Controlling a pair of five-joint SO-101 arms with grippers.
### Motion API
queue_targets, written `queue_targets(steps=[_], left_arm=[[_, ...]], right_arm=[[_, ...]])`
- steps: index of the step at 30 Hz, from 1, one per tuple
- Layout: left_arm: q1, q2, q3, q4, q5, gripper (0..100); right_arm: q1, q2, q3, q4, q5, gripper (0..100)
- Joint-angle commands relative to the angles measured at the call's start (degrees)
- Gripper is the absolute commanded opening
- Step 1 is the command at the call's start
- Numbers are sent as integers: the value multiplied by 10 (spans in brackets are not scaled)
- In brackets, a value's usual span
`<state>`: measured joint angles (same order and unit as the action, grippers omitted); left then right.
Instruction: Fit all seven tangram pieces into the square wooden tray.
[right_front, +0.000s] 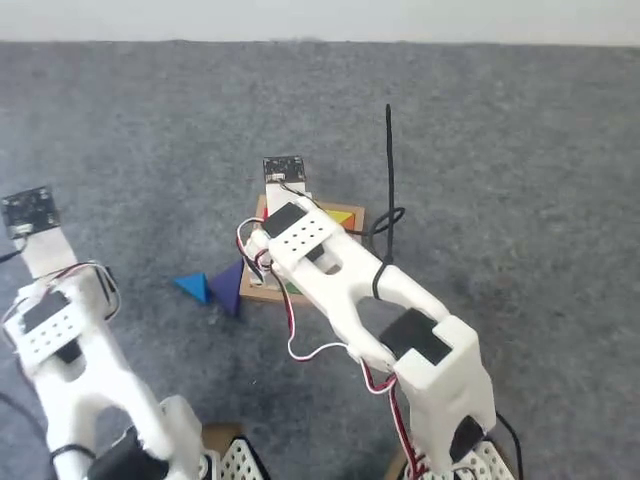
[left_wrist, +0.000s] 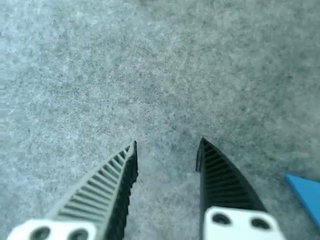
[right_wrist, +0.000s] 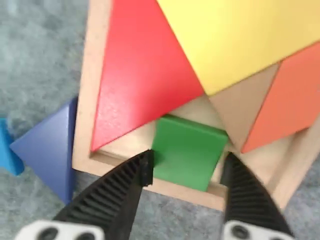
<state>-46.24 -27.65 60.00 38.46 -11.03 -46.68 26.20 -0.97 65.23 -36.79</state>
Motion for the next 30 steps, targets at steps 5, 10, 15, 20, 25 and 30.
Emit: queue_targets(steps=[5,10,15,20,25,30], left_arm=[[19,13,-19,4,-11,183],[18,18,-23,5,-11,183],[18,18,-23,5,-11,183],[18,18,-23,5,-11,183],[19,18,-23,5,-11,183],[19,19,-23,4,-11,183]], right_arm=[[-10,-13,-21,3,7,354],[-29,-3,-18,-16,4,312],[-29,34,-17,-15,6,125],[-15,28,-18,-15,28,38],[-12,1,-16,-8,33,37],[-12,-52,-16,20,70,37]])
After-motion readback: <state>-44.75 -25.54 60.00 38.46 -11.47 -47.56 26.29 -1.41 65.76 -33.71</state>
